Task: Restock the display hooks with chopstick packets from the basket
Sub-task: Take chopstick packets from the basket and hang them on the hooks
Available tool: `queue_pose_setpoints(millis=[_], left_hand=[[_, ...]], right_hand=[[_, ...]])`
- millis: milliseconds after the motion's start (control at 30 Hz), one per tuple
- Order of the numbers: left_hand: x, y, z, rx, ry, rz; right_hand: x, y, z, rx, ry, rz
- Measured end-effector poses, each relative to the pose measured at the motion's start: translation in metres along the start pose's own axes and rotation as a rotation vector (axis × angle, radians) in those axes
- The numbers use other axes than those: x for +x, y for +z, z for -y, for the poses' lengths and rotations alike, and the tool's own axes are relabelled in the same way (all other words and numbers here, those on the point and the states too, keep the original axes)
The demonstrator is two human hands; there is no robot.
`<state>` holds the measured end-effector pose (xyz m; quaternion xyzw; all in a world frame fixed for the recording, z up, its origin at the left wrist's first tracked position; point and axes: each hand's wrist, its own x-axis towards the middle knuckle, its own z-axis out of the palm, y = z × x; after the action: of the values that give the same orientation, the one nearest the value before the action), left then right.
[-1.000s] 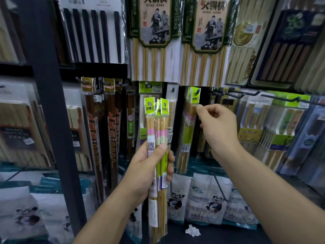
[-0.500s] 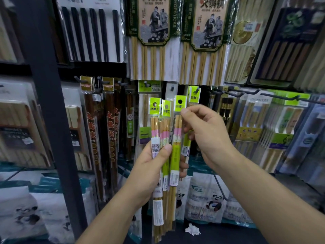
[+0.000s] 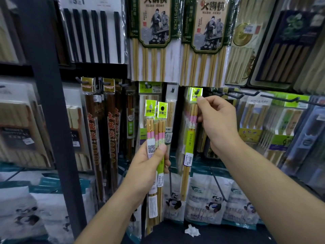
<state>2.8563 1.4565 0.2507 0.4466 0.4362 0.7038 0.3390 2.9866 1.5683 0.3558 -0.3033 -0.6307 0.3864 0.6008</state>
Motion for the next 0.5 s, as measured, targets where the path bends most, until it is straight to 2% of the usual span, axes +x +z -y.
queue_pose_setpoints(millis=[367,433,500], left_hand=[[0.0,-0.001,0.001,0.051,0.025,0.035],[0.001,-0.001,0.002,0.046,0.024,0.048],[0.001,0.001,0.002,0.021,0.021,0.073]], right_hand=[[-0.003,-0.006,-0.014,-0.136,-0.068,-0.083],[-0.015,-0.005,-0.012,-0.145,-0.126,-0.013],[-0.029,0.0,-0.009,-0.15,-0.141,0.17]])
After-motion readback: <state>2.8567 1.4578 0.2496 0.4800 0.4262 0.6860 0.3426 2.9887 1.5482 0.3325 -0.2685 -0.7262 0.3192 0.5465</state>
